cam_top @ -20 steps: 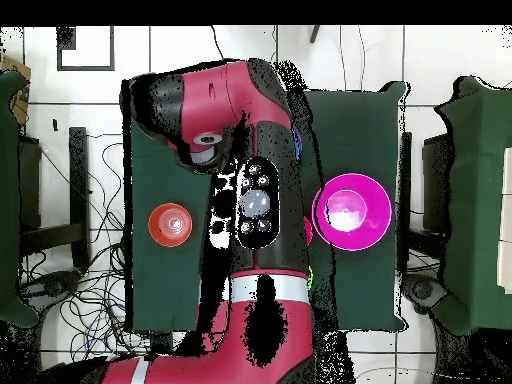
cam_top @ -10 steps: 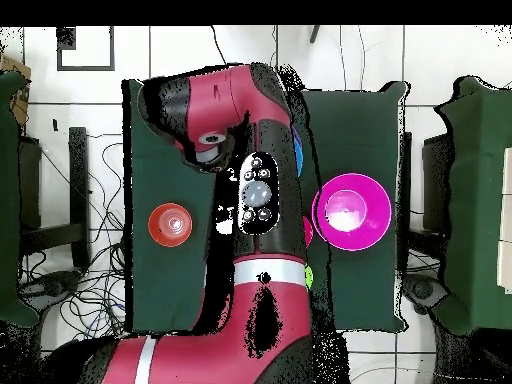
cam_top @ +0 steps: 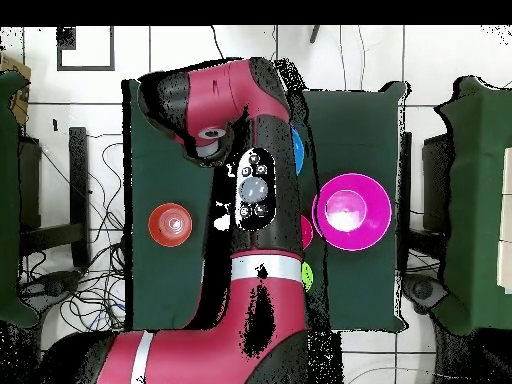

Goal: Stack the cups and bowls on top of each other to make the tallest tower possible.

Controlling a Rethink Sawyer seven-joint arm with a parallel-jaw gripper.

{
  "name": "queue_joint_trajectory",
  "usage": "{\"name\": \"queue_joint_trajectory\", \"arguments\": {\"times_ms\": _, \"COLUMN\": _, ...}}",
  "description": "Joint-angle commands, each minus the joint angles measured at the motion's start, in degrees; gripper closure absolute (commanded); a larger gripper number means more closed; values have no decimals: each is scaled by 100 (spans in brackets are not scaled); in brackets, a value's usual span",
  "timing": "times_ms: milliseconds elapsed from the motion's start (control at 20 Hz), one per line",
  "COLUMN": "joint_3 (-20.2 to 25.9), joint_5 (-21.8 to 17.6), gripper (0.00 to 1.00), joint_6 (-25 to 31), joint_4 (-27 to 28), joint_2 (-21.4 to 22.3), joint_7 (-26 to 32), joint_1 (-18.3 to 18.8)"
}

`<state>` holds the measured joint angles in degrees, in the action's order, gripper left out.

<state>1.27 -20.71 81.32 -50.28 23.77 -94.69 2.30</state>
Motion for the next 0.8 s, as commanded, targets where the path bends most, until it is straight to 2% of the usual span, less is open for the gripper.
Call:
{"name": "queue_joint_trajectory", "arguments": {"times_ms": 50, "joint_3": 225, "joint_5": 100, "gripper": 100, "joint_6": -186, "joint_4": 122, "joint_2": -239, "joint_7": -893, "joint_1": -126}}
{"name": "queue_joint_trajectory", "arguments": {"times_ms": 500, "joint_3": 107, "joint_5": 191, "gripper": 100, "joint_6": 47, "joint_4": 53, "joint_2": -85, "joint_7": -692, "joint_1": -159}}
{"name": "queue_joint_trajectory", "arguments": {"times_ms": 800, "joint_3": 78, "joint_5": 310, "gripper": 100, "joint_6": 71, "joint_4": 139, "joint_2": -137, "joint_7": -820, "joint_1": -226}}
